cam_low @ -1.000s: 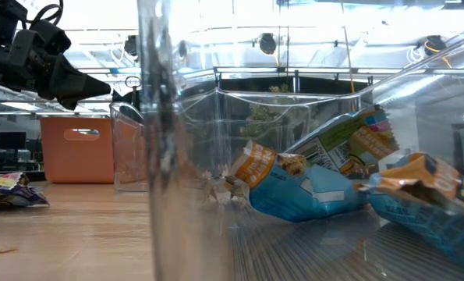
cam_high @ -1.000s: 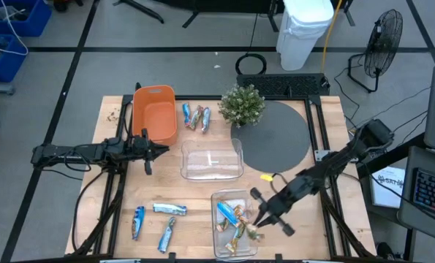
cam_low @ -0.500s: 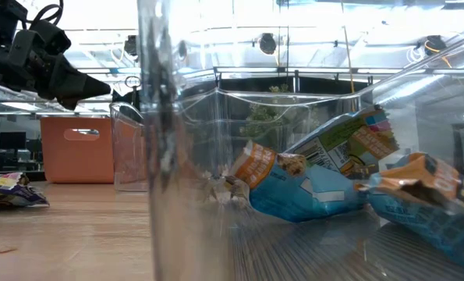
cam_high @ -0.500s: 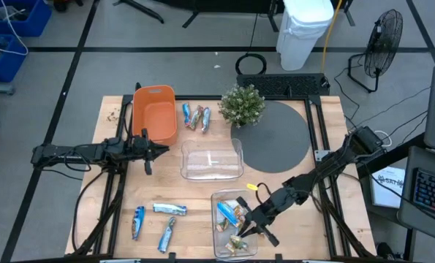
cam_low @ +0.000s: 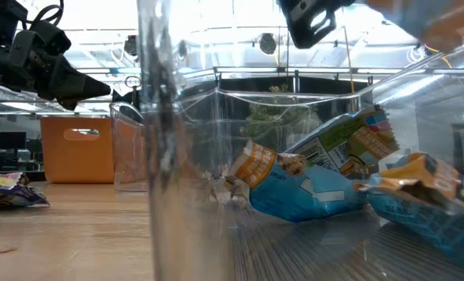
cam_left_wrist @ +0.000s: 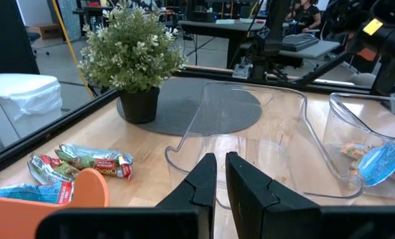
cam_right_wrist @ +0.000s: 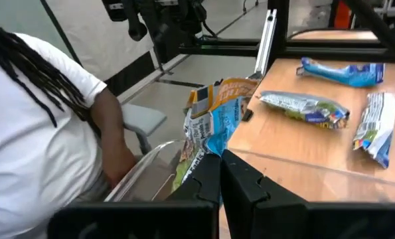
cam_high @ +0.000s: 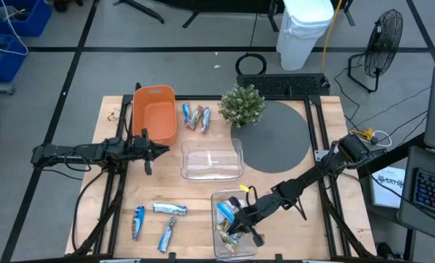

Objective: Pick and place Granola Bars by type
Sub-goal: Put the yellow granola bar into the bottom transparent bin

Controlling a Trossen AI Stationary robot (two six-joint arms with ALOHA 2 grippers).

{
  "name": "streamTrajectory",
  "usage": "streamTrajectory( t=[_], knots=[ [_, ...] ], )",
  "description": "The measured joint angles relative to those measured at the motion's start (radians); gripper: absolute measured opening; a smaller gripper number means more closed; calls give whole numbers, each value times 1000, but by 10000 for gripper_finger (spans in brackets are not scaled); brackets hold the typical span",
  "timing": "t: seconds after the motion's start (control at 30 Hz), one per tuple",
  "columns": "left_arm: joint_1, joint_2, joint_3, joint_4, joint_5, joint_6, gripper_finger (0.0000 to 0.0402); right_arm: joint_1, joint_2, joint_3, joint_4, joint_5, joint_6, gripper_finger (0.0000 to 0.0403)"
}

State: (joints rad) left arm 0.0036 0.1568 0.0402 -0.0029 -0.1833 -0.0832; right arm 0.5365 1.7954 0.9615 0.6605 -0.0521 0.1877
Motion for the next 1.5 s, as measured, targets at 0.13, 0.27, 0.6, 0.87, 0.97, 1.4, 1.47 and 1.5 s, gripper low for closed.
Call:
streamTrajectory(
  t=[0.13,0.27,0.6,0.87,0.97,1.4,1.47,1.5],
  knots=[
    [0,0,0,2,0,0,37,0,0,0,-2,0,19,0],
    [0,0,0,3,0,0,37,0,0,0,-23,0,37,0],
    [0,0,0,5,0,0,37,-22,-15,78,-294,27,89,0],
    [0,0,0,6,0,0,37,-21,-16,141,-474,131,89,0],
    [0,0,0,6,0,0,37,-21,-16,141,-495,133,101,0],
    [0,0,0,6,0,0,37,-18,-16,141,-599,134,215,0],
    [0,0,0,6,0,0,37,-18,-16,141,-599,134,220,0],
    [0,0,0,6,0,0,37,-18,-16,141,-599,134,220,0]
  ],
)
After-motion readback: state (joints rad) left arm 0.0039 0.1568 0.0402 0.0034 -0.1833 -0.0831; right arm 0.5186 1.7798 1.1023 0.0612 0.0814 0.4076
